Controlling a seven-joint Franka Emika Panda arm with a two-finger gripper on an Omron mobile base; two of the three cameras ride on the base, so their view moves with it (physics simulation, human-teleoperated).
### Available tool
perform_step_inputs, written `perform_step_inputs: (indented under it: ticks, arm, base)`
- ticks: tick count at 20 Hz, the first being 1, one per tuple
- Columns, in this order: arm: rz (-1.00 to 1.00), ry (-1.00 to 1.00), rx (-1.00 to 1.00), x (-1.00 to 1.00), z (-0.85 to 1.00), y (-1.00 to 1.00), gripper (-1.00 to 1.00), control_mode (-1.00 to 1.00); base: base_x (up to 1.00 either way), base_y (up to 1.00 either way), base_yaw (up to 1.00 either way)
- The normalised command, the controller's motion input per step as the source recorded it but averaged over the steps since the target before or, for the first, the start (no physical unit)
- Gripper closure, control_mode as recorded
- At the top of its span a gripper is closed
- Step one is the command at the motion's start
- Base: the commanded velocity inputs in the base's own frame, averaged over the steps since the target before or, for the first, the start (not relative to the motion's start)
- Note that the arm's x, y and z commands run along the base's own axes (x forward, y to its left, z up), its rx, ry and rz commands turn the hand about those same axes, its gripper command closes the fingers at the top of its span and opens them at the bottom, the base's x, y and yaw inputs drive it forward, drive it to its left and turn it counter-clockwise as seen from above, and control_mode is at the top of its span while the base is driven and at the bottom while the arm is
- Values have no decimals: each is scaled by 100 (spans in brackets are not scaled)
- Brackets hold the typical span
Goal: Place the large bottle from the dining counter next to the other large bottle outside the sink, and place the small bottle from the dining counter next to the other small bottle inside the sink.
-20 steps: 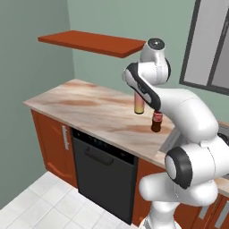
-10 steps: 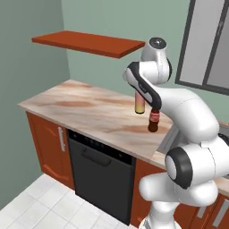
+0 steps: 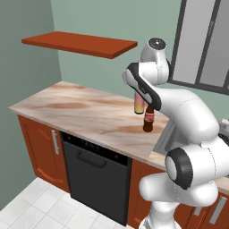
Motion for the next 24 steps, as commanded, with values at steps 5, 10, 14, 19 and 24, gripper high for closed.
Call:
perform_step_inputs:
  ticks: [5, 10, 14, 19, 24]
  arm:
    - [0, 0, 0, 0, 0, 0, 100, 100]
    - [0, 0, 0, 0, 0, 0, 100, 100]
    - [0, 0, 0, 0, 0, 0, 100, 100]
    - [0, 0, 0, 0, 0, 0, 100, 100]
    - [0, 0, 0, 0, 0, 0, 100, 100]
  base:
    - [0, -32, -21]
    - [0, -26, -22]
    - [1, -25, -22]
    - [0, -26, -22]
    - [0, -28, -21]
